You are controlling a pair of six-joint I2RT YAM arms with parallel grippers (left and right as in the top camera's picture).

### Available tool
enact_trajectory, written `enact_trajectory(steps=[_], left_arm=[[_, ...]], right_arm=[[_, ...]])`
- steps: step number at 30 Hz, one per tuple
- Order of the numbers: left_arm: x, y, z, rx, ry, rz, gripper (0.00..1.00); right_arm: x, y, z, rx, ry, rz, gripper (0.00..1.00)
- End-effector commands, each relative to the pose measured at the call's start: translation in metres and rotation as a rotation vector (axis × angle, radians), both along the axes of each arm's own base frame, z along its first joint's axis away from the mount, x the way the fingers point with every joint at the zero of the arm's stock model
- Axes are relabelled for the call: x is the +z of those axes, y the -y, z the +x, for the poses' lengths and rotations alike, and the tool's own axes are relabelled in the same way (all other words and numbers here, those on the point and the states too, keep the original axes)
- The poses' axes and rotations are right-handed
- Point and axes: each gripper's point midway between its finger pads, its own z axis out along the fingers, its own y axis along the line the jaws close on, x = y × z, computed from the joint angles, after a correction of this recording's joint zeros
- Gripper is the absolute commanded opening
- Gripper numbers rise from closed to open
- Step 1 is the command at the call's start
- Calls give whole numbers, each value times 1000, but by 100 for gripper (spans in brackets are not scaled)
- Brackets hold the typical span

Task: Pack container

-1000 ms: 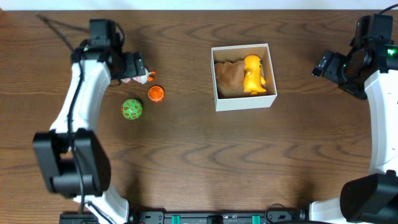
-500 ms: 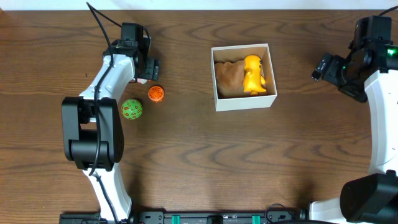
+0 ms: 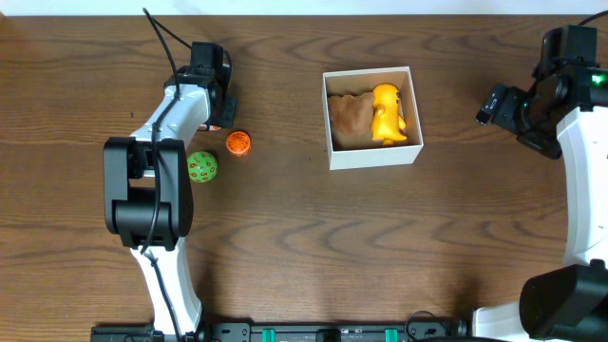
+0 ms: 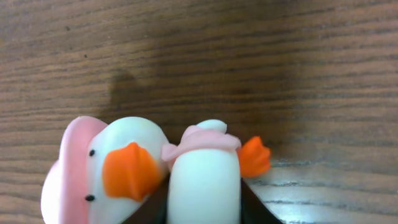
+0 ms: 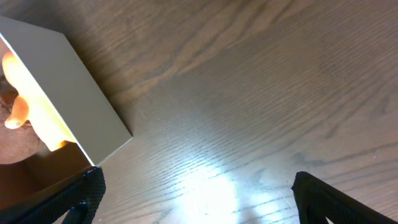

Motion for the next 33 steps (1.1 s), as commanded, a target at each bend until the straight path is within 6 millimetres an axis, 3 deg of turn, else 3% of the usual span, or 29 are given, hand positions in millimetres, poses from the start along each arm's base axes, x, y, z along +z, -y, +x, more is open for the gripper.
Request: enact_trajectory(steps=[1,5,9,12,15,18,22,29,33], left_arm=[[26,-1,4,2,47,2,20],[83,4,2,-6,139,-7,19],[156,26,-17,-24,253,-39,20],[198,66,-42,-73,304,-132,20],[221,118,-69,-127,314,-246,20],[226,173,-92,-210,301,-308,20],[213,238,-111,-319,287,-330,20],[161,297,-114,-365,244,-301,21],[128,307,-107,-369,209,-282,21]], right_arm=[[-4,3,-2,-16,-17,-6,99],[-4,2,-2,-16,-19,-6,99],[-4,2,-2,-17,-18,-5,99],[-4,2,-2,-17,-19,-5,99],[-4,2,-2,-16,-19,-5,99],[-4,2,-2,-16,-18,-5,99],[-4,2,-2,-17,-18,-5,99],[-4,2,-2,-17,-18,-5,99],[-4,2,-2,-16,-18,-5,99]])
